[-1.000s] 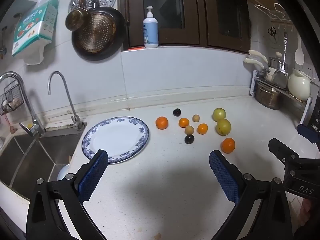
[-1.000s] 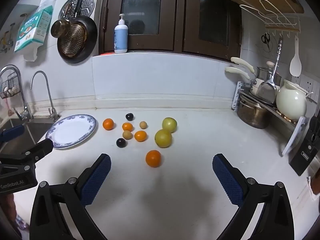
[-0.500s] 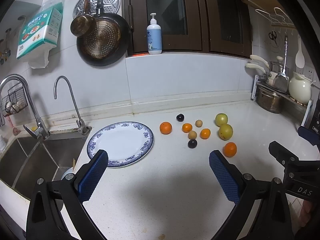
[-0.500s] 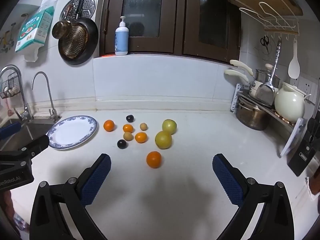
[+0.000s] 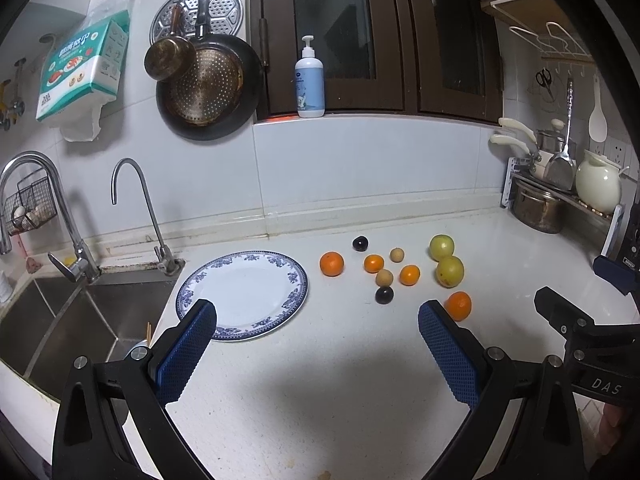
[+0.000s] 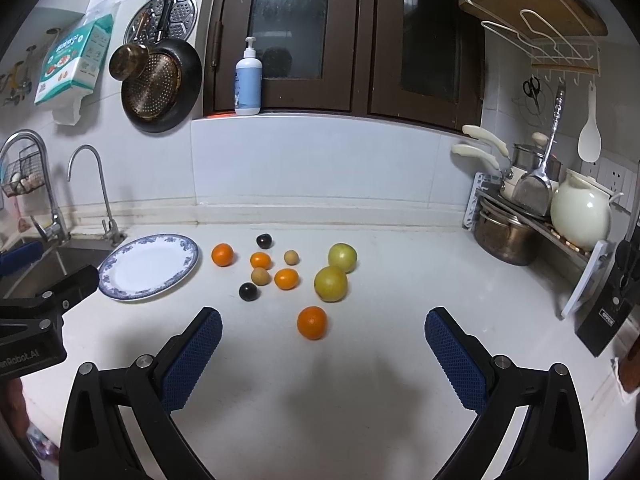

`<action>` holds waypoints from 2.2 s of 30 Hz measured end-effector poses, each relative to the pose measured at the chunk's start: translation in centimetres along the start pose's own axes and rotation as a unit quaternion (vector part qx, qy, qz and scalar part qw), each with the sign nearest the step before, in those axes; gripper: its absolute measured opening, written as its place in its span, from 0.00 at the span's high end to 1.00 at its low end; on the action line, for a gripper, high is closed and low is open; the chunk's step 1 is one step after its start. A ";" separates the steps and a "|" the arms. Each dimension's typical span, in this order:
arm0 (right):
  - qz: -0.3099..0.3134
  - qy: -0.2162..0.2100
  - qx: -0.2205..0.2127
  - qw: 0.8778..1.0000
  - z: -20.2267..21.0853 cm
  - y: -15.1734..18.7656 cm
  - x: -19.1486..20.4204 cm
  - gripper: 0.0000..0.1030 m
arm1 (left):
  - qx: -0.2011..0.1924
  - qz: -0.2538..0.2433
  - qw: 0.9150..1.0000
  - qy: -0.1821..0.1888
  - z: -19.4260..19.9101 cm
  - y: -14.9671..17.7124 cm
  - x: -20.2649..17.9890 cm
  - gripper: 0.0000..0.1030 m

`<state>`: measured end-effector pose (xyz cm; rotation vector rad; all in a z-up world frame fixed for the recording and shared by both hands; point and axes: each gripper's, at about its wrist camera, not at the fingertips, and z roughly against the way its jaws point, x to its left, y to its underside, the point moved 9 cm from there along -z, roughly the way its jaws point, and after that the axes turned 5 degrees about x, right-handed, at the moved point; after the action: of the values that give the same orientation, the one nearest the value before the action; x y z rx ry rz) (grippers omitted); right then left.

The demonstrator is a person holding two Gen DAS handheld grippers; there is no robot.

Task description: Organize fruits

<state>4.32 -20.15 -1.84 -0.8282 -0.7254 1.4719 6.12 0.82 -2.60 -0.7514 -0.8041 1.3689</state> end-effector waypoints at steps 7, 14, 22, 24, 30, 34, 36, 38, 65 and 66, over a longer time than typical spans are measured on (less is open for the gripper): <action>0.000 -0.001 -0.005 1.000 0.2 -0.1 -0.1 0.01 | -0.005 -0.001 1.000 0.001 0.2 -0.1 -0.1 0.00; -0.002 -0.004 -0.001 1.000 -0.1 0.1 -0.1 0.01 | -0.007 -0.001 1.000 0.001 0.4 -0.2 -0.3 0.00; -0.003 -0.005 -0.001 1.000 -0.1 0.2 -0.1 0.01 | -0.006 -0.002 1.000 0.000 0.3 -0.2 -0.3 0.00; -0.003 -0.006 0.000 1.000 -0.2 0.2 -0.1 0.01 | -0.006 -0.003 1.000 0.000 0.4 -0.2 -0.4 0.00; -0.010 -0.013 0.007 1.000 -0.4 0.4 -0.4 0.01 | -0.007 -0.005 1.000 0.000 0.5 -0.2 -0.7 0.00; -0.009 -0.013 0.007 1.000 -0.3 0.4 -0.4 0.01 | -0.007 -0.005 1.000 0.000 0.5 -0.2 -0.7 0.00; -0.008 -0.013 0.006 1.000 -0.4 0.4 -0.4 0.01 | -0.008 -0.005 1.000 -0.001 0.5 -0.2 -0.8 0.00; -0.009 -0.013 0.006 1.000 -0.4 0.4 -0.5 0.01 | -0.008 -0.006 1.000 -0.001 0.5 -0.2 -0.8 0.00; -0.030 0.007 0.036 0.999 -2.4 0.8 0.3 0.01 | 0.015 -0.059 0.996 0.061 -3.7 -0.8 -1.3 0.07; -0.033 0.010 0.040 0.999 -2.8 0.9 0.4 0.01 | 0.015 -0.067 0.995 0.067 -4.2 -1.0 -1.4 0.08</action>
<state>6.14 -19.93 -4.12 -0.7516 -0.6680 1.4228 10.11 -0.60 -4.11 -0.7447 -0.7140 1.1942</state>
